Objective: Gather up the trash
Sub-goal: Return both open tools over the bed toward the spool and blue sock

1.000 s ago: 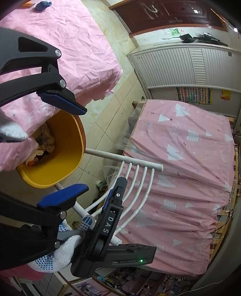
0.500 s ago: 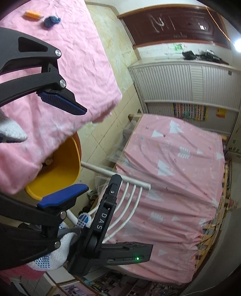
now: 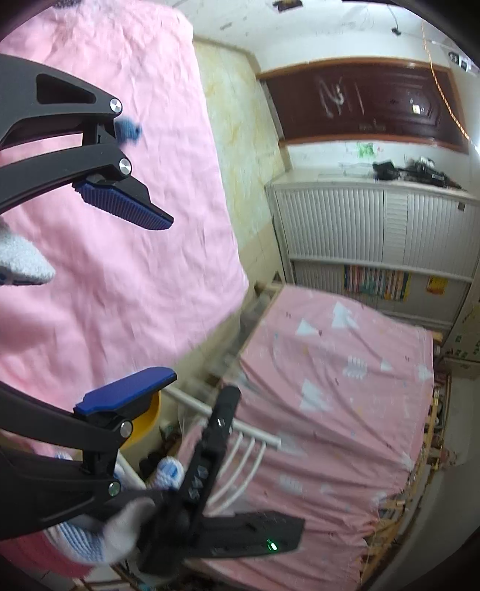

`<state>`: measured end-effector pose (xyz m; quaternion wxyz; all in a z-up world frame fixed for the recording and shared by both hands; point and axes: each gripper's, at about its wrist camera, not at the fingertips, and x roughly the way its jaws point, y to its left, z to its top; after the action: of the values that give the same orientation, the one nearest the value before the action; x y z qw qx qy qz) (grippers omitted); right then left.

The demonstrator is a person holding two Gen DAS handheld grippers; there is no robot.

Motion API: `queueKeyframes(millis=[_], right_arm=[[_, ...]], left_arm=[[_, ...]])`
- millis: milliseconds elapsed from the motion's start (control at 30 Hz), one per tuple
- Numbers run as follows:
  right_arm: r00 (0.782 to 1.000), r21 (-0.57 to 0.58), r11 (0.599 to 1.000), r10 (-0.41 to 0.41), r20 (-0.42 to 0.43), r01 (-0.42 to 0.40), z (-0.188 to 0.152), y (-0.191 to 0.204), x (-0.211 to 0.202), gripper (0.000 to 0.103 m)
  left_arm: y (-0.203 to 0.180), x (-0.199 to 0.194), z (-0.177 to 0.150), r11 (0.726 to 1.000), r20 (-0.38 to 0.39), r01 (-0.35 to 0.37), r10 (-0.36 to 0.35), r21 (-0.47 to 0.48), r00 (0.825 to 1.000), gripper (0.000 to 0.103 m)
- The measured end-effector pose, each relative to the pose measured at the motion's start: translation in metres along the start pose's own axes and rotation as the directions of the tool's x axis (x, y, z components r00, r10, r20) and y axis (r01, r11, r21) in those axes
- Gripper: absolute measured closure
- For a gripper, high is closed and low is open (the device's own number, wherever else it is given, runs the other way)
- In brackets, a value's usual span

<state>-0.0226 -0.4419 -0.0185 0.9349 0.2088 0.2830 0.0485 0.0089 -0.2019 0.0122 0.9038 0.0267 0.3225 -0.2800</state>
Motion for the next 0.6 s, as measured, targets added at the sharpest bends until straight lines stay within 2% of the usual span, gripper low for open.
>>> queueKeyframes(millis=[300,600], right_arm=[[0.996,-0.083,0.995,0.054,-0.071,-0.060,-0.006,0.054,0.036,0.039],[0.983,-0.161,0.981,0.083,-0.162,-0.109,-0.019,0.099,0.073,0.039]], left_arm=[[0.069,-0.012,-0.012,0.992,-0.044,-0.129,0.128,-0.013,0.991,0.035],[0.108,-0.014,-0.032,0.983,-0.100,-0.181,0.178,-0.020,0.979,0.035]])
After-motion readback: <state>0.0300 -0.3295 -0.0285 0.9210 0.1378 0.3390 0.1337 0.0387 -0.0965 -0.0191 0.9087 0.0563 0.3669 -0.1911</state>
